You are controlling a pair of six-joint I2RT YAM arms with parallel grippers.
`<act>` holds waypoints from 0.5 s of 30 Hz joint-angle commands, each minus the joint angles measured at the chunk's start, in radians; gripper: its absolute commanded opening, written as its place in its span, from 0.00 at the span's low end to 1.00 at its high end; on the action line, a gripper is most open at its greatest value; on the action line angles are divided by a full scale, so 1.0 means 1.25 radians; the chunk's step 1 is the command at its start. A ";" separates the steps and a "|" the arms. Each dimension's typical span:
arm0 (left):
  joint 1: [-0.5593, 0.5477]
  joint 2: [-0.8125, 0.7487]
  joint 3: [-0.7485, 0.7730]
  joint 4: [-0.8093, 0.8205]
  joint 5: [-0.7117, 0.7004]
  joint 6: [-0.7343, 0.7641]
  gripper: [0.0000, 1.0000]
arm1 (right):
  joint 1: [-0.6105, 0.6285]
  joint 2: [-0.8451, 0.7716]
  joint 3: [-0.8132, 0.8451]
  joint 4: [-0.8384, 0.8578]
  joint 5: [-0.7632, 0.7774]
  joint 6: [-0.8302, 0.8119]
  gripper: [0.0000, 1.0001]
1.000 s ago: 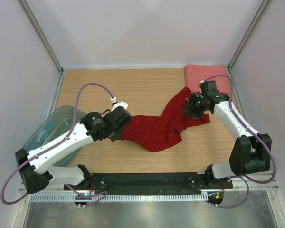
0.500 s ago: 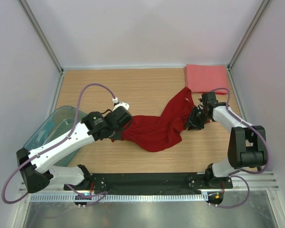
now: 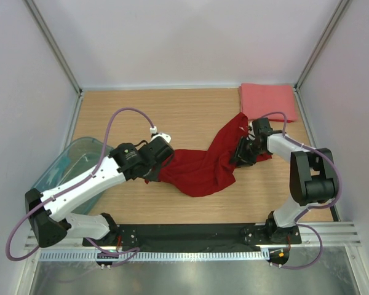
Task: Fold and stack the t-shirts
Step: Flatten the tshirt out
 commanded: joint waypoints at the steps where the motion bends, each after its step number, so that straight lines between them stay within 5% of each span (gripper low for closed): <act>1: 0.000 -0.002 0.032 0.012 0.002 0.019 0.00 | 0.021 -0.002 0.050 0.027 -0.022 0.003 0.42; 15: 0.000 -0.011 0.019 0.012 0.006 0.014 0.00 | 0.055 -0.040 0.104 -0.065 0.022 -0.056 0.44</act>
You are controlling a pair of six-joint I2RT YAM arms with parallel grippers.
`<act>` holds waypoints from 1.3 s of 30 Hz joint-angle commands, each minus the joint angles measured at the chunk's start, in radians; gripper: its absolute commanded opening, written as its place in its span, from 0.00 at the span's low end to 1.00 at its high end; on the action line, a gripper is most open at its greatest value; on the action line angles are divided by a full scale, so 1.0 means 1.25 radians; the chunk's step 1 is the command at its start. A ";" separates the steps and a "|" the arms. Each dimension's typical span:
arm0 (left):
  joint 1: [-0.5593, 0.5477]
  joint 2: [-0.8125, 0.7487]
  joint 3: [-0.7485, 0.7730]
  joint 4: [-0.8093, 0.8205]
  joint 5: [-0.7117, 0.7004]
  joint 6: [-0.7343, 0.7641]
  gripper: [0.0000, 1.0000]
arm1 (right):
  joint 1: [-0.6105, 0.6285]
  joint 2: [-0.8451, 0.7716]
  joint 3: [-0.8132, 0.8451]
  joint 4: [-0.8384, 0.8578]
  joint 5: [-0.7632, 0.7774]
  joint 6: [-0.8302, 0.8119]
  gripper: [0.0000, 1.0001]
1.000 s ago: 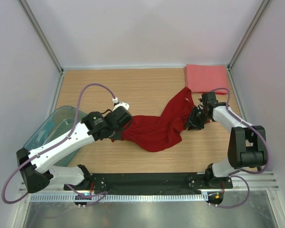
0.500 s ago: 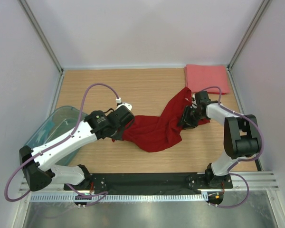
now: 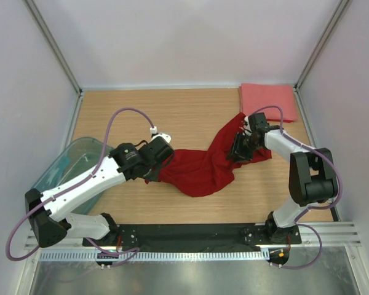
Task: Fold and stack the t-shirts
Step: Flatten the tshirt out
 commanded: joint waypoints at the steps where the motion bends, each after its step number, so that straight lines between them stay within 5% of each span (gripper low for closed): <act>1: 0.001 -0.011 0.017 0.015 0.004 0.010 0.00 | 0.017 -0.053 0.041 -0.049 0.029 -0.044 0.45; 24: 0.000 -0.032 -0.012 0.013 0.016 -0.006 0.00 | 0.052 0.039 0.070 0.078 -0.027 -0.019 0.39; 30: 0.001 -0.041 -0.015 0.010 0.010 -0.010 0.00 | 0.051 0.019 0.073 0.085 -0.027 -0.010 0.22; 34: 0.001 -0.056 -0.011 0.005 -0.010 -0.024 0.00 | 0.052 -0.032 0.109 0.019 0.038 0.007 0.01; 39: 0.000 -0.082 -0.010 0.004 -0.033 -0.048 0.00 | 0.052 -0.086 0.246 -0.153 0.162 0.018 0.01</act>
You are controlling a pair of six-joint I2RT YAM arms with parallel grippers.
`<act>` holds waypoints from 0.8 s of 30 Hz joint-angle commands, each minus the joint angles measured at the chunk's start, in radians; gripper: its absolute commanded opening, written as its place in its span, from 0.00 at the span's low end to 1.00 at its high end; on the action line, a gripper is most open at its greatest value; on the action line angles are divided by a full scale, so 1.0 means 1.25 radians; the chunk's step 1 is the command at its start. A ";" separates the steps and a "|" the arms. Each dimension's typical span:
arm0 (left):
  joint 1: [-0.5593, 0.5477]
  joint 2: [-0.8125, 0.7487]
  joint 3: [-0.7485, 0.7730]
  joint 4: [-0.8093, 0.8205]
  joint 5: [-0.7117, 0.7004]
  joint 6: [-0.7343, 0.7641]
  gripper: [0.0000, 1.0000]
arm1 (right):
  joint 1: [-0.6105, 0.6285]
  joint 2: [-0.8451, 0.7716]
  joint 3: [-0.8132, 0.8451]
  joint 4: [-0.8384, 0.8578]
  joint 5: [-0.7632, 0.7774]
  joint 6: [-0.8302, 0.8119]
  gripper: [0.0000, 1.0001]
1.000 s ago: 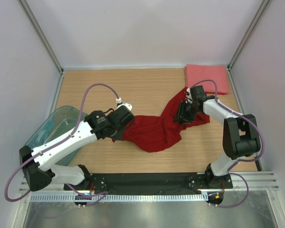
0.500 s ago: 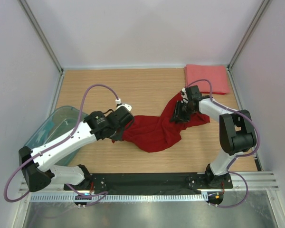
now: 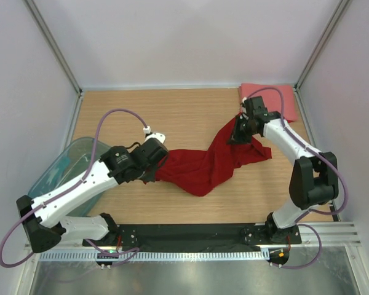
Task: Fold and stack the t-shirts
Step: Flatten the tshirt out
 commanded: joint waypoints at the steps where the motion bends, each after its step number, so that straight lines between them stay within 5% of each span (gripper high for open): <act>1: 0.000 -0.033 0.002 0.006 -0.026 -0.024 0.00 | 0.002 -0.093 0.123 -0.109 0.140 0.020 0.01; 9: 0.000 -0.028 -0.079 0.071 0.097 -0.029 0.00 | 0.001 -0.221 0.323 -0.332 0.376 0.099 0.01; 18: -0.132 0.143 -0.175 0.206 0.268 -0.106 0.12 | 0.002 -0.449 0.165 -0.511 0.371 0.090 0.01; 21: -0.199 0.196 -0.165 0.216 0.262 -0.147 0.46 | 0.004 -0.502 0.107 -0.512 0.357 0.079 0.01; 22: -0.214 0.197 -0.164 0.213 0.258 -0.161 0.65 | 0.002 -0.504 0.099 -0.513 0.348 0.077 0.01; 24: -0.217 0.163 -0.170 0.209 0.257 -0.211 0.75 | 0.004 -0.501 0.095 -0.517 0.325 0.071 0.01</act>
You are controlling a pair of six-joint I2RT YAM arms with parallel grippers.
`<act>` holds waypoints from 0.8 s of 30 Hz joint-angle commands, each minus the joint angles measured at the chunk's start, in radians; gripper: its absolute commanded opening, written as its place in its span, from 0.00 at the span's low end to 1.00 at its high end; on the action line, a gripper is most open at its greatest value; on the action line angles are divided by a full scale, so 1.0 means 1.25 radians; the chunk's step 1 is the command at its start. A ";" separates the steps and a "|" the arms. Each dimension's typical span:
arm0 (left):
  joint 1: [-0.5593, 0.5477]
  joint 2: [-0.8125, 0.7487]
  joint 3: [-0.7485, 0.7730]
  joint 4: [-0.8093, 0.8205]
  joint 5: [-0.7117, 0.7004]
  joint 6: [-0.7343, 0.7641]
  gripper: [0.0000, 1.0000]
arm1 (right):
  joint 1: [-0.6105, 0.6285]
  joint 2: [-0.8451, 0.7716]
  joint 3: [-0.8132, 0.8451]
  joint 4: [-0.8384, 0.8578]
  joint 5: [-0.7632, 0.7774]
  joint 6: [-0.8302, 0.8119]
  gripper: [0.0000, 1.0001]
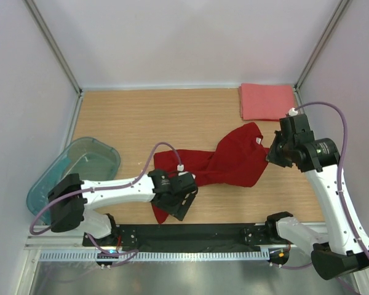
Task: Fold and stack the t-shirts
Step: Flatten the tshirt out
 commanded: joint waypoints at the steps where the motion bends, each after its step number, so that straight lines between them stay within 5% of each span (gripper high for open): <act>1: -0.010 -0.068 -0.009 0.022 0.006 -0.109 0.81 | 0.001 0.004 -0.008 -0.010 -0.024 -0.021 0.01; 6: -0.010 -0.205 -0.067 0.009 0.010 -0.266 0.77 | 0.003 0.020 -0.013 0.018 -0.061 -0.045 0.01; 10: -0.010 -0.287 -0.148 0.013 -0.031 -0.417 0.51 | 0.003 0.026 -0.019 0.031 -0.094 -0.059 0.01; 13: -0.010 -0.323 -0.222 0.019 -0.058 -0.512 0.44 | 0.003 0.023 -0.024 0.039 -0.103 -0.068 0.01; 24: -0.009 -0.185 -0.246 0.088 -0.092 -0.560 0.60 | 0.039 0.016 -0.056 0.049 -0.160 -0.063 0.01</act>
